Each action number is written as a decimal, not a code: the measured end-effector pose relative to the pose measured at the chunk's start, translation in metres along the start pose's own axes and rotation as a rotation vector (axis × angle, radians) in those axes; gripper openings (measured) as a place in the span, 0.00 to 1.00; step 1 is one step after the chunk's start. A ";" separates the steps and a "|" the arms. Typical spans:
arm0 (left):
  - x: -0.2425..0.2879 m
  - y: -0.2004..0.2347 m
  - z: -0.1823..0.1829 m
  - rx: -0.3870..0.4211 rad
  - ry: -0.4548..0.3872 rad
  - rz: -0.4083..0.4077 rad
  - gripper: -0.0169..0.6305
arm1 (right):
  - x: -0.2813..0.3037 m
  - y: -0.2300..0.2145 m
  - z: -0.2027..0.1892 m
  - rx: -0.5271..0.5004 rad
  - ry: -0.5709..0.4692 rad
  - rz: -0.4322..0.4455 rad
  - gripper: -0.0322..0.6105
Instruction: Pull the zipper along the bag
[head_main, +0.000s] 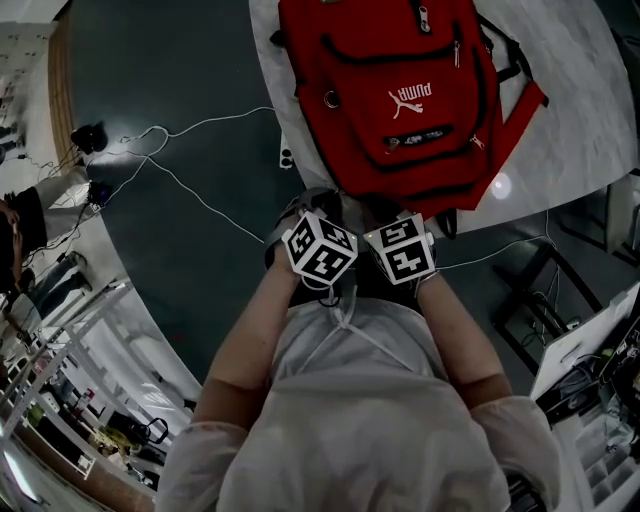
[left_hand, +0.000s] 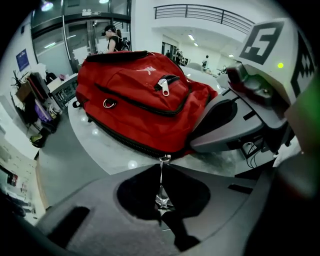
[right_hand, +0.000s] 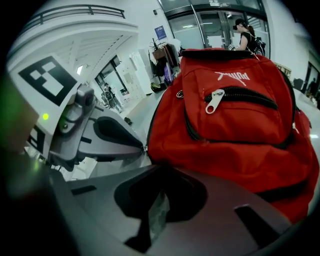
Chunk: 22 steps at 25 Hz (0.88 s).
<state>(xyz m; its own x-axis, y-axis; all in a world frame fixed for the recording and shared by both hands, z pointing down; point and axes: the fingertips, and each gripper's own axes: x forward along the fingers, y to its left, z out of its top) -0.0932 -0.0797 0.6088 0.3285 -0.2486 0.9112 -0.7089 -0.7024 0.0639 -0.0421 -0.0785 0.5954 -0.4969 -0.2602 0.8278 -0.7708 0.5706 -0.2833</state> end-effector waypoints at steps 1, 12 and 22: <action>-0.001 0.002 0.000 -0.007 -0.002 0.000 0.06 | 0.000 0.000 0.000 0.000 0.006 0.006 0.09; -0.008 0.034 0.010 0.026 -0.033 0.059 0.06 | 0.001 0.000 0.000 0.059 0.089 0.063 0.09; -0.007 0.062 0.018 -0.013 -0.081 0.059 0.06 | 0.001 -0.001 0.000 0.105 0.150 0.133 0.09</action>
<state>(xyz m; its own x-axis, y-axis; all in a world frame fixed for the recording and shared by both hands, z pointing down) -0.1279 -0.1336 0.5994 0.3345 -0.3427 0.8779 -0.7364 -0.6763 0.0166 -0.0423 -0.0796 0.5964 -0.5379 -0.0648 0.8405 -0.7439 0.5055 -0.4371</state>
